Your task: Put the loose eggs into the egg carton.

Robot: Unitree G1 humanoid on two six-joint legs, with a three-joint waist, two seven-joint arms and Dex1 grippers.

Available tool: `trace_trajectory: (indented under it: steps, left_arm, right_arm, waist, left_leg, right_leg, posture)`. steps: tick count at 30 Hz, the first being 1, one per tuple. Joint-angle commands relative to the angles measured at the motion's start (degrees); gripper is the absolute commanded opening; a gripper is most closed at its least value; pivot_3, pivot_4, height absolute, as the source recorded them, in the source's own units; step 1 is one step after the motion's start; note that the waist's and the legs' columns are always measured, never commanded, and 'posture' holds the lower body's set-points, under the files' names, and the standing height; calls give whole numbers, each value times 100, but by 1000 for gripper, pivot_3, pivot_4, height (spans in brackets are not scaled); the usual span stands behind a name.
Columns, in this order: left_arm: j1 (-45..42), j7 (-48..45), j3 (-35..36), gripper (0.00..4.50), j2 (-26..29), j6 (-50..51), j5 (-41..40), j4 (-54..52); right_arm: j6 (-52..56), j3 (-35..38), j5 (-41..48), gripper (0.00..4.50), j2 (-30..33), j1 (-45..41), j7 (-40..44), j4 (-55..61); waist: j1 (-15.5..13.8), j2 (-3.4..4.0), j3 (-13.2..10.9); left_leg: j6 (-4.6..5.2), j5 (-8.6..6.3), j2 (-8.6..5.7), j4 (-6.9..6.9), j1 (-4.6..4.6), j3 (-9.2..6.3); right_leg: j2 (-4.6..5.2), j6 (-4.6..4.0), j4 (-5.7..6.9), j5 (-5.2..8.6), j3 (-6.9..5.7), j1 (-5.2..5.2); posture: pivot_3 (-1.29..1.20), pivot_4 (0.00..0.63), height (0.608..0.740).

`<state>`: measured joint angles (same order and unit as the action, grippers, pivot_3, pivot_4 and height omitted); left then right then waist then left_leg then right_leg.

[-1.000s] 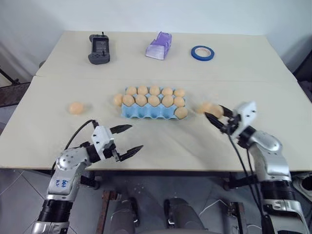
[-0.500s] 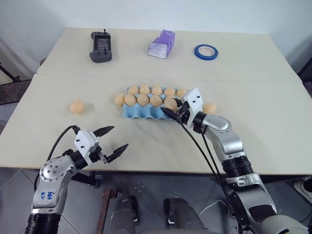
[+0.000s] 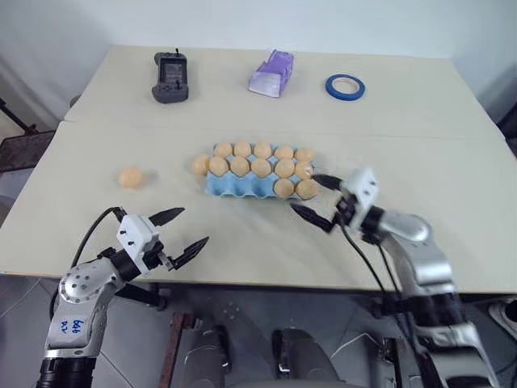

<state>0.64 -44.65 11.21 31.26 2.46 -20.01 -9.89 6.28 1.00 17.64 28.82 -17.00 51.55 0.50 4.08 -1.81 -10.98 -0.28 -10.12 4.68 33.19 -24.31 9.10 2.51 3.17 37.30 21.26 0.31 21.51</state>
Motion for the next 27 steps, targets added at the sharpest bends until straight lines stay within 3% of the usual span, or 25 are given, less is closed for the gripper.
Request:
trace_trajectory:
  steps: [1,7,14,18,27]
  left_arm:
    - [-37,-220,139,4500,149,-3,-212,48]
    - [28,-595,328,4500,348,18,-459,242]
    - [-228,-717,216,4500,352,-54,-420,424]
    - [-637,-737,-132,4500,250,36,-342,368]
    - [-1214,-876,-778,4500,-65,21,-296,326]
  right_arm:
    - [-688,638,153,4450,361,616,291,-9]
    - [-1597,1286,68,4450,280,1405,-81,-309]
    - [-1761,1335,-85,4450,56,1391,-747,-453]
    - [-1209,1539,-30,4450,-61,749,-1529,-764]
    - [-877,1043,-238,4450,-244,-622,-1594,-2084]
  waist:
    - [-2,0,0]
    - [114,-1,0]
    - [82,-1,-1]
    - [78,0,-1]
    - [94,0,-1]
  left_leg:
    - [0,0,0,1,0,1]
    - [-4,3,4,15,16,0]
    - [-10,6,2,18,14,-11]
    - [-10,6,0,18,13,-9]
    - [4,31,6,15,13,1]
  right_leg:
    - [0,0,-1,0,1,0]
    - [-7,0,15,-1,8,-6]
    - [-2,-3,16,-2,5,-6]
    - [0,-2,17,-3,6,-5]
    - [-19,-2,20,-3,13,-1]
  posture:
    - [0,150,740]
    - [0,150,740]
    - [0,150,740]
    - [0,150,740]
    - [0,150,740]
